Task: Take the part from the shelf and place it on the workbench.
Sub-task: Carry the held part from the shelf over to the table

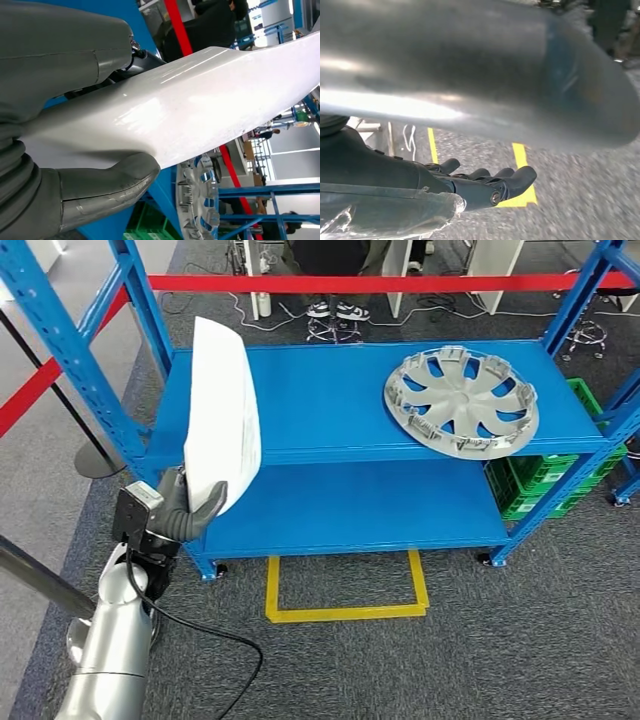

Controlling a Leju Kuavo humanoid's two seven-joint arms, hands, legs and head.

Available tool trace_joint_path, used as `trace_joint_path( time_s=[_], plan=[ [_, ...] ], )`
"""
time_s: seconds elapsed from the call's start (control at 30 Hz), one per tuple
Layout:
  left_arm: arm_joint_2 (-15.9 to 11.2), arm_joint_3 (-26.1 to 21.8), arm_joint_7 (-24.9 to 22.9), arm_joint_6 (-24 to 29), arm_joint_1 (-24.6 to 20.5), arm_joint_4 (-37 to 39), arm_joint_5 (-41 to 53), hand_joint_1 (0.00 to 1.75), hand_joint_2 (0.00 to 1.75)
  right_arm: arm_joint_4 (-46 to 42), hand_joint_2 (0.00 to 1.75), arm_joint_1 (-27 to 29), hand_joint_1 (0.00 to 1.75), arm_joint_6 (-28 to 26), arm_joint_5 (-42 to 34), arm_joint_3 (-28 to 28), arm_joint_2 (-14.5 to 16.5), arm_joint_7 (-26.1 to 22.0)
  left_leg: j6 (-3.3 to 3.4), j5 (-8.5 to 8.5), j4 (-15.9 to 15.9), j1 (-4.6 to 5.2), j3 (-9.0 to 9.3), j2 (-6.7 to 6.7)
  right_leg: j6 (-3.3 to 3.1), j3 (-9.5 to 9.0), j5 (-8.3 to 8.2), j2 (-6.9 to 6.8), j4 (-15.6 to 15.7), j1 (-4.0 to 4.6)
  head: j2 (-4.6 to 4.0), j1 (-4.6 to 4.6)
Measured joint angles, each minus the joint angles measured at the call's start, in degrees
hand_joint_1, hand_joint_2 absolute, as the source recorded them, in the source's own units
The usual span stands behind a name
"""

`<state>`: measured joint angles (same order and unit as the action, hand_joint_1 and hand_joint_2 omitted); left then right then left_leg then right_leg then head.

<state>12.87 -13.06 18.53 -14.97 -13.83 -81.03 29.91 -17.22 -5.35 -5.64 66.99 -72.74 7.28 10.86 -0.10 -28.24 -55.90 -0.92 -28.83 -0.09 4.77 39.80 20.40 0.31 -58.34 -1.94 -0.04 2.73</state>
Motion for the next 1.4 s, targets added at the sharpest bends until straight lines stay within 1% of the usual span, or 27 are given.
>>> trace_joint_path(
  time_s=[0.1,0.13,0.17,0.2,0.23,0.3,0.37,0.43,0.5,0.53,0.6,0.63,0.67,0.7,0.73,0.8,0.87,0.93,1.0,1.07,1.13,1.17,1.2,1.23,1.3,1.37,1.4],
  plan=[
    [-0.12,-0.27,-0.04,-0.04,0.06,0.02,-0.36,1.75,1.75,0.02,0.00,0.09,0.00,0.20,-0.12,0.00,0.09,0.70,1.10,1.88,-0.06,0.52,-2.11,0.16,-0.07,2.67,8.48,-0.13,-10.40,0.29,0.00,-0.27],
    [-0.17,-0.39,-0.04,-0.11,0.09,0.02,-0.44,1.75,1.75,0.02,0.00,0.07,0.00,0.38,-0.32,-0.01,0.12,0.71,1.23,2.48,-0.10,0.77,-2.86,0.21,-0.19,3.16,9.88,-0.13,-13.95,0.43,0.00,-0.31],
    [-0.23,-0.51,-0.02,-0.31,0.13,0.03,-0.52,1.75,1.75,0.02,0.00,0.05,0.00,0.73,-0.57,-0.03,0.13,0.71,1.30,3.07,-0.14,1.00,-3.63,0.25,-0.40,2.90,9.96,-0.13,-15.98,0.59,0.00,-0.31],
    [-0.32,-0.59,0.06,-0.65,0.16,0.03,-0.63,1.75,1.75,0.03,0.00,0.05,0.00,1.20,-0.74,-0.05,0.13,0.74,1.32,3.65,-0.17,1.18,-4.38,0.28,-0.68,1.69,8.95,-0.12,-16.01,0.79,0.00,-0.32],
    [-0.44,-0.63,0.21,-1.06,0.17,0.05,-0.76,1.75,1.75,0.03,0.00,0.03,0.00,1.75,-0.68,-0.07,0.13,0.91,1.26,4.21,-0.19,1.29,-5.09,0.29,-1.02,-0.52,7.45,-0.12,-13.98,0.99,0.00,-0.32],
    [-0.75,-0.56,0.67,-1.77,0.15,0.13,-1.02,1.75,1.75,0.07,0.00,-0.09,0.00,2.73,-0.03,-0.03,0.14,1.65,0.97,5.06,-0.28,1.47,-6.15,0.27,-1.68,-6.57,6.53,-0.14,-5.98,1.37,0.00,-0.30],
    [-1.00,-0.27,1.01,-1.97,0.10,0.27,-1.16,1.75,1.75,0.18,0.00,-0.24,0.00,3.49,0.52,0.07,0.16,2.36,0.47,5.83,-0.34,1.58,-6.71,0.29,-2.10,-10.51,7.86,-0.12,0.29,1.67,0.00,-0.27],
    [-1.14,0.10,1.10,-1.79,0.09,0.50,-1.26,1.75,1.75,0.36,0.00,-0.20,0.00,3.97,0.66,0.14,0.22,2.58,-0.16,6.60,-0.21,1.56,-7.01,0.30,-2.63,-10.90,8.00,-0.04,1.78,1.76,0.00,-0.26],
    [-1.35,0.29,1.12,-1.49,0.12,0.70,-1.37,1.75,1.75,0.52,0.00,-0.09,0.00,4.23,0.69,0.21,0.29,2.56,-0.85,5.48,-1.22,1.47,-7.72,0.21,-3.40,-10.42,7.19,-0.09,1.98,1.57,0.00,-0.14],
    [-1.51,0.32,1.14,-1.36,0.11,0.77,-1.44,1.75,1.75,0.57,0.00,-0.06,0.00,4.31,0.71,0.26,0.32,2.40,-1.20,3.72,-3.33,1.40,-8.63,0.16,-3.72,-10.13,6.77,-0.20,2.09,1.43,0.00,-0.04],
    [-1.80,0.34,1.16,-1.17,0.21,0.89,-1.54,1.75,1.75,0.61,0.00,-0.03,0.00,4.39,0.74,0.38,0.30,1.78,-1.81,-0.88,-10.86,1.18,-11.53,0.12,-4.11,-9.38,6.13,-0.49,2.09,1.39,0.00,0.14],
    [-1.90,0.35,1.16,-1.11,0.33,0.96,-1.57,1.75,1.75,0.62,0.00,0.01,0.00,4.40,0.75,0.43,0.31,1.43,-2.01,-2.40,-14.49,1.09,-12.83,0.12,-4.12,-9.04,5.89,-0.68,2.07,1.39,0.00,0.14],
    [-1.96,0.36,1.16,-1.08,0.47,1.04,-1.59,1.75,1.75,0.64,0.00,0.05,0.00,4.41,0.77,0.48,0.31,1.15,-2.14,-2.87,-16.62,1.03,-13.40,0.13,-4.09,-8.76,5.71,-0.92,2.06,1.39,0.00,0.14],
    [-2.00,0.37,1.16,-1.07,0.57,1.09,-1.61,1.75,1.75,0.67,0.00,0.08,0.00,4.42,0.78,0.54,0.32,0.96,-2.20,-2.20,-16.55,0.98,-12.90,0.15,-4.01,-8.55,5.57,-1.22,2.03,1.39,0.00,0.14],
    [-2.03,0.38,1.16,-1.05,0.62,1.13,-1.62,1.75,1.75,0.69,0.00,0.10,0.00,4.42,0.78,0.62,0.33,0.79,-2.18,-0.60,-14.11,0.93,-11.20,0.28,-3.94,-8.44,5.49,-1.57,2.00,1.37,0.00,0.14],
    [-2.07,0.45,1.17,-1.01,0.55,1.14,-1.64,1.75,1.75,0.74,0.00,0.10,0.00,4.37,0.72,0.75,0.34,0.49,-1.92,2.64,-6.20,1.08,-6.25,1.59,-3.68,-8.35,5.45,-2.31,1.91,1.52,0.00,0.21],
    [-2.06,0.60,1.19,-0.97,0.42,1.14,-1.66,1.75,1.75,0.75,0.00,0.09,0.00,4.28,0.64,0.81,0.34,0.34,-1.36,3.57,-0.91,1.41,-3.33,2.85,-3.21,-8.23,5.37,-3.08,1.80,1.83,0.00,0.26],
    [-2.05,0.72,1.20,-0.93,0.44,1.14,-1.66,1.75,1.75,0.77,0.00,0.10,0.00,4.19,0.60,0.83,0.34,0.27,-0.64,3.33,0.19,1.49,-3.32,2.40,-2.67,-8.06,5.23,-3.99,1.69,1.96,0.00,0.26],
    [-2.03,0.75,1.20,-0.92,0.55,1.14,-1.65,1.75,1.75,0.76,0.00,0.05,0.00,4.08,0.59,0.84,0.34,0.12,0.11,3.53,0.46,1.21,-3.65,1.45,-2.07,-7.47,6.29,-3.53,0.60,1.88,0.00,0.24],
    [-1.94,0.85,1.20,-0.91,0.58,1.15,-1.65,1.75,1.75,0.78,0.00,0.03,0.00,3.95,0.58,0.85,0.37,-0.08,0.83,3.88,0.59,0.99,-3.88,0.61,-1.64,-5.15,9.57,-1.71,-4.71,1.78,0.00,0.18],
    [-1.85,0.97,1.14,-0.88,0.69,1.16,-1.65,1.75,1.75,0.80,0.00,0.16,0.00,3.44,0.67,0.86,0.41,-0.62,1.26,4.18,0.57,1.05,-4.21,-0.33,-1.52,-1.63,13.16,-0.69,-12.92,1.78,0.00,0.17],
    [-1.81,1.01,1.07,-0.84,0.81,1.16,-1.64,1.75,1.75,0.81,0.00,0.25,0.00,3.02,0.75,0.87,0.42,-1.01,1.33,4.33,0.56,1.09,-4.35,-0.90,-1.52,-0.47,13.90,-0.54,-15.58,1.78,0.00,0.19],
    [-1.74,1.09,0.96,-0.78,0.95,1.16,-1.57,1.75,1.75,0.81,0.00,0.34,0.00,2.56,0.82,0.89,0.42,-1.36,1.30,4.47,0.54,1.13,-4.45,-1.51,-1.57,-0.38,13.45,-0.45,-15.95,1.79,0.00,0.18],
    [-1.61,1.25,0.83,-0.72,1.06,1.16,-1.45,1.75,1.75,0.80,0.00,0.38,0.00,2.21,0.84,0.90,0.40,-1.57,1.21,4.61,0.51,1.13,-4.51,-2.18,-1.68,-1.42,12.01,-0.22,-13.99,1.76,0.00,0.20],
    [-1.18,1.81,0.60,-0.57,1.15,1.16,-1.06,1.75,1.75,0.77,0.00,0.35,0.00,1.85,0.72,0.90,0.33,-1.69,0.86,4.84,0.39,1.16,-4.60,-3.58,-1.97,-5.68,8.19,1.75,-5.88,1.52,0.00,0.17],
    [-0.74,2.40,0.44,-0.32,1.10,1.16,-0.79,1.75,1.75,0.74,0.00,0.24,0.00,1.74,0.58,0.90,0.28,-1.68,0.37,5.18,0.06,1.23,-5.15,-4.78,-2.15,-8.72,6.69,3.73,-0.01,1.21,0.00,0.22],
    [-0.62,2.60,0.39,-0.19,1.11,1.16,-0.72,1.75,1.75,0.74,0.00,0.18,0.00,1.69,0.57,0.90,0.28,-1.65,0.03,5.45,-0.06,1.22,-5.53,-5.31,-2.27,-9.05,6.80,3.99,0.78,1.20,0.00,0.25]
  ],
)
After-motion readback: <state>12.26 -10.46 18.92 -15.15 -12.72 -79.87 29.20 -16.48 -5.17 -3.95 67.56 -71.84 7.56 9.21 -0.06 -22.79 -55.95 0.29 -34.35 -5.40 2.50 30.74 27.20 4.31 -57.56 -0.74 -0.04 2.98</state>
